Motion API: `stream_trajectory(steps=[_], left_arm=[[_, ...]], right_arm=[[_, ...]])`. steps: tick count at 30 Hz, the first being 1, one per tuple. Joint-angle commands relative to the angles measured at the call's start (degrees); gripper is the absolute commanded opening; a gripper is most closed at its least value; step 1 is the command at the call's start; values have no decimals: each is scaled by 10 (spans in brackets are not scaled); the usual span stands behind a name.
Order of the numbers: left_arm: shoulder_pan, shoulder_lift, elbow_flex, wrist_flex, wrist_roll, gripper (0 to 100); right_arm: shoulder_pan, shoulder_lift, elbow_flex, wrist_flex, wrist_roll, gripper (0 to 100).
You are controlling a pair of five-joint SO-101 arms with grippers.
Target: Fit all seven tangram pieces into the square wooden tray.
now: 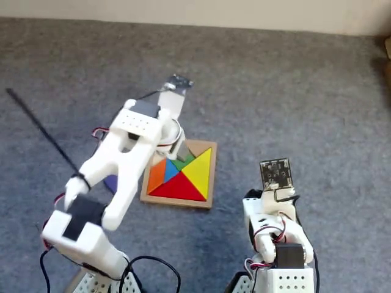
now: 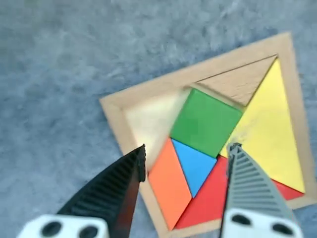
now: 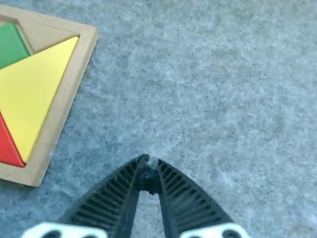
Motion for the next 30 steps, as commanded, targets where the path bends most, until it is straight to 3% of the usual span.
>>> stream_trajectory(steps=[1, 9, 15, 21, 30], left_arm=[[-33, -71, -8, 22, -5, 266], [-175, -104, -8, 98, -8, 271], [-273, -102, 25, 98, -88, 303], [-284, -102, 90, 86, -97, 358], [-274, -102, 210, -38, -97, 357]], right_arm=[[7, -11, 58, -2, -1, 4], [7, -11, 58, -2, -1, 4], [7, -11, 58, -2, -1, 4], [7, -11, 58, -2, -1, 4], [7, -11, 58, -2, -1, 4]])
